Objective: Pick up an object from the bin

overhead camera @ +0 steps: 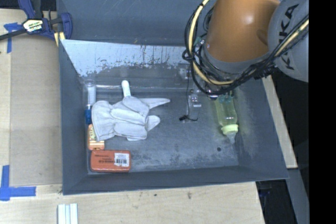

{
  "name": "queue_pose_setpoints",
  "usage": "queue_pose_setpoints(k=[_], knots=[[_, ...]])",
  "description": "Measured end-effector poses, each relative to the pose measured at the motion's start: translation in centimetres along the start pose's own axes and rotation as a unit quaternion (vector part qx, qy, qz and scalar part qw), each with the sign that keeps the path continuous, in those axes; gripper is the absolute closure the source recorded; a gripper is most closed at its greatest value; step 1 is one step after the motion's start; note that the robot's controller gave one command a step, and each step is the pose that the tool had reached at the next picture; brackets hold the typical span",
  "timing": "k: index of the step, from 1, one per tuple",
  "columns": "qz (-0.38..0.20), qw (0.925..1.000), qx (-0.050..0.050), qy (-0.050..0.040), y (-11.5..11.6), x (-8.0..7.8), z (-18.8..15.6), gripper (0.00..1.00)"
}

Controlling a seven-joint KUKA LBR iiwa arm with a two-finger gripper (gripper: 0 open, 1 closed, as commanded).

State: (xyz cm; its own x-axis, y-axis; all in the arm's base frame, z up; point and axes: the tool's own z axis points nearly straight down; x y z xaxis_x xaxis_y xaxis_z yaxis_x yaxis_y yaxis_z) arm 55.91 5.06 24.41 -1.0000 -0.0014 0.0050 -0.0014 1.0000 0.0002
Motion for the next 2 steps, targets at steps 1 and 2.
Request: queue_pose_setpoints(k=[1, 2], knots=[[0.001, 1.0000, 0.000, -0.0044, 0.0, -0.1, -0.5, 0.00], [-0.013, 0.9999, 0.000, -0.0078, 4.1, -3.4, 3.0, 0.00]])
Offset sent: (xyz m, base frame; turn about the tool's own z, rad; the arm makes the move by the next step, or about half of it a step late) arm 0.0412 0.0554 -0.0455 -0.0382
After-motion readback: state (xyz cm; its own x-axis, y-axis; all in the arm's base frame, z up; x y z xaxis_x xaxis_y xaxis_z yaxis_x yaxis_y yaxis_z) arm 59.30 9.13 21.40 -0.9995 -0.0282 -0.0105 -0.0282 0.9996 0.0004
